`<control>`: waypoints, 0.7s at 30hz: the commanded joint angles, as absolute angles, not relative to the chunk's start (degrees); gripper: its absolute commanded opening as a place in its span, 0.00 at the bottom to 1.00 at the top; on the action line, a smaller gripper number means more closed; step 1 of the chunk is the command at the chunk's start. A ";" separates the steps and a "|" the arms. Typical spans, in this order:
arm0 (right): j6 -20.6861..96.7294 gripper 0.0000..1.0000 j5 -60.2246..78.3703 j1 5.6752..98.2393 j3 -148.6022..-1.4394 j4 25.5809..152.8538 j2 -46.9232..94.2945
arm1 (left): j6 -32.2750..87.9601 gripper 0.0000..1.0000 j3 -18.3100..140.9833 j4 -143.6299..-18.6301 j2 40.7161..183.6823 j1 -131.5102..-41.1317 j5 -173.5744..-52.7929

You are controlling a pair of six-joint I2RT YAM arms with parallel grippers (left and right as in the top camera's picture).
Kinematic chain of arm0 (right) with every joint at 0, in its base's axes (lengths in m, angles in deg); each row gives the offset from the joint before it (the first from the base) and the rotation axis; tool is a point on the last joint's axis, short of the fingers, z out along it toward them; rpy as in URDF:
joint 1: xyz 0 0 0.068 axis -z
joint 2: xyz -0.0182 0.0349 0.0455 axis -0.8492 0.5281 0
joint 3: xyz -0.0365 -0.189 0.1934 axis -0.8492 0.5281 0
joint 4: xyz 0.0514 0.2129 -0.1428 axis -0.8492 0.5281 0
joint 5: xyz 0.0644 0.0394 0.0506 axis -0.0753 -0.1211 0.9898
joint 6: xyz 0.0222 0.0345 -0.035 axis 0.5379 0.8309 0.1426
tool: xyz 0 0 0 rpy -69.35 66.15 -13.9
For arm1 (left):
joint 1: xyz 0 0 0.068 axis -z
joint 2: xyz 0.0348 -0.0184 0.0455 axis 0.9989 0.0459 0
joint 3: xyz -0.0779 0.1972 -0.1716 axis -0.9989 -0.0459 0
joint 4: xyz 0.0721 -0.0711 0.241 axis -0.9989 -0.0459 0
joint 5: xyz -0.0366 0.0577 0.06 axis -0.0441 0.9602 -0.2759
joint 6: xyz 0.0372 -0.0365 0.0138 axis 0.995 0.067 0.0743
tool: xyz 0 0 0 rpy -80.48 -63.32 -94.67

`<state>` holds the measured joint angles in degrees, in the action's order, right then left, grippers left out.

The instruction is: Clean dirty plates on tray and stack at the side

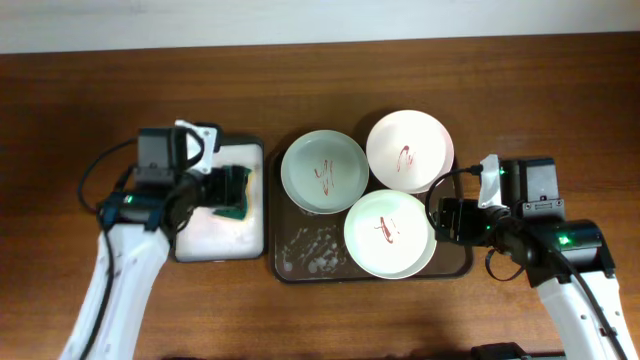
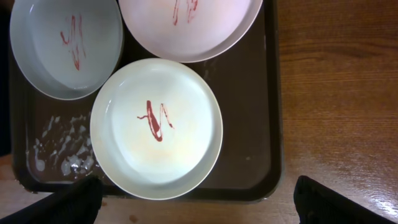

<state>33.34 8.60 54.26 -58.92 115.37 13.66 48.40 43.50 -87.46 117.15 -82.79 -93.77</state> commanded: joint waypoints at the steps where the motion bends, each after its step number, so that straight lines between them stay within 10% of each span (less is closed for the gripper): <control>1: 33.45 0.99 8.97 54.00 -60.10 114.71 13.95 | 48.22 0.87 44.14 -84.09 127.95 -83.03 -93.29; 11: 33.48 0.99 8.97 54.00 -60.10 114.69 14.06 | 48.25 0.57 44.14 -79.90 145.04 -83.03 -93.10; 14: 33.45 0.99 8.95 54.00 -60.08 114.49 14.10 | 48.22 0.02 44.14 -79.96 145.24 -83.03 -93.12; 21: 30.39 0.98 8.97 54.00 -60.08 109.10 28.20 | 42.02 0.00 46.87 -93.10 142.15 -83.03 -93.32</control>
